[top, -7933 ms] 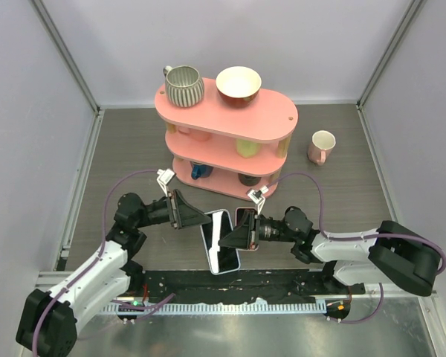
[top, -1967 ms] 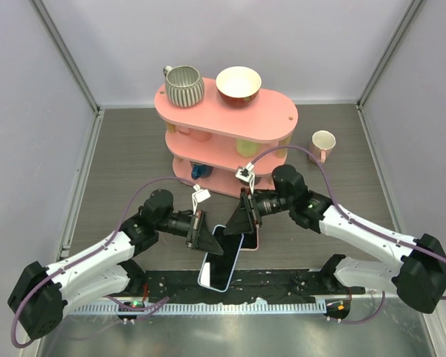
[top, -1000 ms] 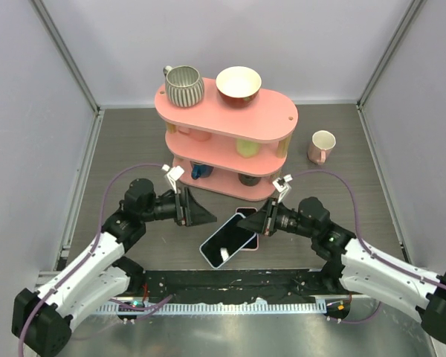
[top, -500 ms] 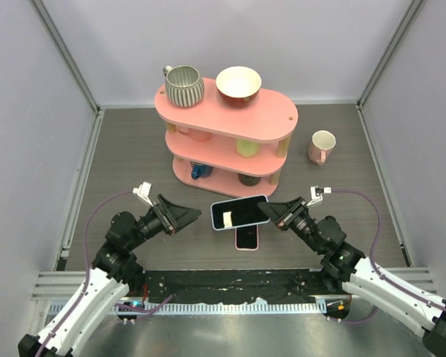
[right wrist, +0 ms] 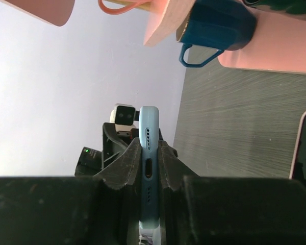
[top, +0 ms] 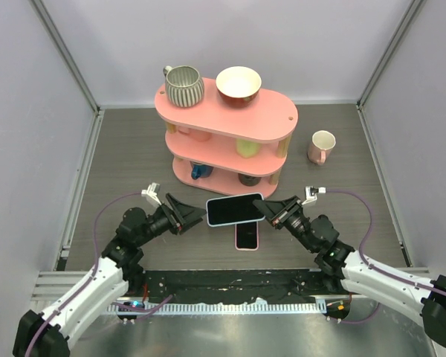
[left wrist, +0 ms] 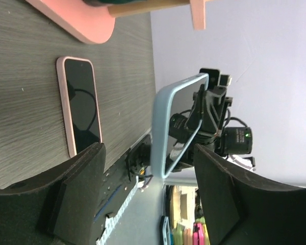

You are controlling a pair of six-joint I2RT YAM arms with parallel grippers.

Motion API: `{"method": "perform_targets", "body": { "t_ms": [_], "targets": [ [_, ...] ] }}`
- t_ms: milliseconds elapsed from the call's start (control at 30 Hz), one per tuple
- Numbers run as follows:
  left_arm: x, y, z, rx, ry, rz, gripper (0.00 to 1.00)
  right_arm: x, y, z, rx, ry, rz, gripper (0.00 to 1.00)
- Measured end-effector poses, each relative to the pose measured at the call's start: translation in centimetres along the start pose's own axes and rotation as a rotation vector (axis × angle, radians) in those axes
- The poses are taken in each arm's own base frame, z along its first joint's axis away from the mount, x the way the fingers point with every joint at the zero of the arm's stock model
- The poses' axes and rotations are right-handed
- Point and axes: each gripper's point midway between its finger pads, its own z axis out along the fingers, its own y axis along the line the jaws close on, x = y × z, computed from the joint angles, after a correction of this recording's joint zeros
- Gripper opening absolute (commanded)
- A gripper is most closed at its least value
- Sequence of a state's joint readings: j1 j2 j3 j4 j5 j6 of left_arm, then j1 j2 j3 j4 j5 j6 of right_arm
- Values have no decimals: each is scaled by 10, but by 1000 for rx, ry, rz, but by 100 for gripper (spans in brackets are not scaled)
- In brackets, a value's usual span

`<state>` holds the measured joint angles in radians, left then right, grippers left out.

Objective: Put the phone into the phone case

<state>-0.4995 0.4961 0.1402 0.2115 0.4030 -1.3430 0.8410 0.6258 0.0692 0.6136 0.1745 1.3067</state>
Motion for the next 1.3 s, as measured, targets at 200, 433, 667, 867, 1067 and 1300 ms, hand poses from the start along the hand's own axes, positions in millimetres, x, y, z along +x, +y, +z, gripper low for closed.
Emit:
{"method": "perform_targets", "body": {
  "t_ms": [200,433,667,867,1067,1300],
  "targets": [
    [16,2,12,2,71,29,63,0,13,0,-50,-2,15,1],
    [29,-19,23,60,129,94,33,1,9,-5,-60,0,20,2],
    [30,-38,25,117,148,129,0,-2,14,-10,-90,-4,-5,44],
    [33,-61,26,142,227,281,0,11,24,-23,-138,77,-61,87],
    [41,-69,29,73,450,486,0,5,18,-44,-71,83,-189,89],
    [47,-50,13,16,691,614,0,-9,45,-66,-39,113,-456,87]
  ]
}}
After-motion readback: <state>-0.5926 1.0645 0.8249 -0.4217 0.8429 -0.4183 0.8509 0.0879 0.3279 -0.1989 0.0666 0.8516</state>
